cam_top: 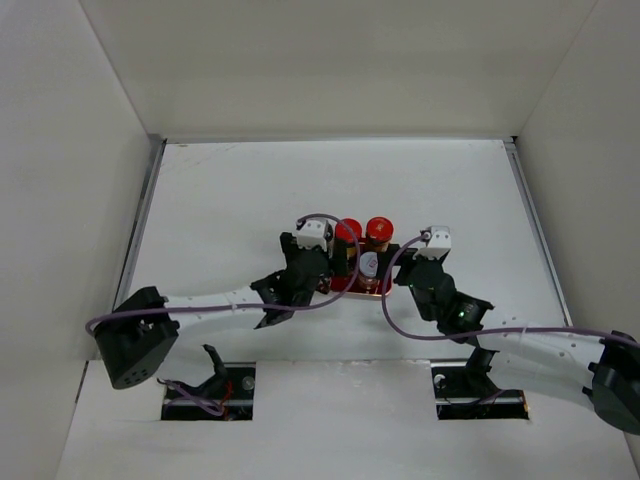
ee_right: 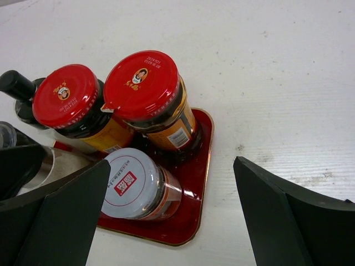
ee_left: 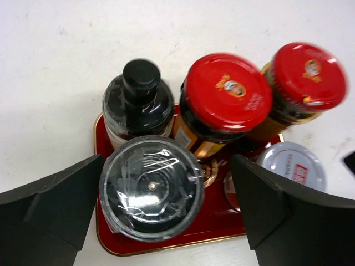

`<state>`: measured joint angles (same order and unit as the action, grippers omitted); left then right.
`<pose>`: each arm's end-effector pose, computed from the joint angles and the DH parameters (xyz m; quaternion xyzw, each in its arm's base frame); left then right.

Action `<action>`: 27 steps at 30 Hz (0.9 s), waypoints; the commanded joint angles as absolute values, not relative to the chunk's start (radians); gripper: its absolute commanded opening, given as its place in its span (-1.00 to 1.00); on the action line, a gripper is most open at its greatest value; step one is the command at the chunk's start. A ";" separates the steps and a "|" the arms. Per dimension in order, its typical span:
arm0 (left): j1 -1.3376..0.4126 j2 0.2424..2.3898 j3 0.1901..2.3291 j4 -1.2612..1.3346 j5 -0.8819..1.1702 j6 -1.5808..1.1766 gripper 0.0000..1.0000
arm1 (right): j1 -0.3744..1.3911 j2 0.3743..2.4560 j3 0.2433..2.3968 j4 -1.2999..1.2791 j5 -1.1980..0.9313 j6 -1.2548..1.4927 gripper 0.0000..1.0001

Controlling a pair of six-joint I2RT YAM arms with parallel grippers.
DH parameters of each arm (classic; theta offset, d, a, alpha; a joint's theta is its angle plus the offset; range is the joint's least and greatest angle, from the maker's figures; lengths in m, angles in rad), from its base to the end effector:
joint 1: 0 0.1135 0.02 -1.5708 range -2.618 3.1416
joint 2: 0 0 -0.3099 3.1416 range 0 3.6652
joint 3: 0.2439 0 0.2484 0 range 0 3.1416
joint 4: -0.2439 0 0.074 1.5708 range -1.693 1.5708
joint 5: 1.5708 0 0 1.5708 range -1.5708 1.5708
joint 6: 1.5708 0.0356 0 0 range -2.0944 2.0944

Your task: Organize the condiment bottles

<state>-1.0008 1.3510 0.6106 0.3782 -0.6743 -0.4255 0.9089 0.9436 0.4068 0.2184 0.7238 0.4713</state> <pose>0.1623 -0.2120 0.2615 0.0401 0.7980 -0.1449 0.5836 0.1240 0.1208 0.2612 0.0381 0.7847 0.1277 0.6053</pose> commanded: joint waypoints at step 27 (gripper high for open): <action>-0.363 0.916 0.337 0.175 -0.370 -0.730 1.00 | 0.789 0.726 0.308 0.183 0.833 0.595 0.21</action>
<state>-0.3408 0.9253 0.3271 0.1444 -0.4435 -0.7006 0.8238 0.7578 0.3305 0.1917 0.8036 0.5598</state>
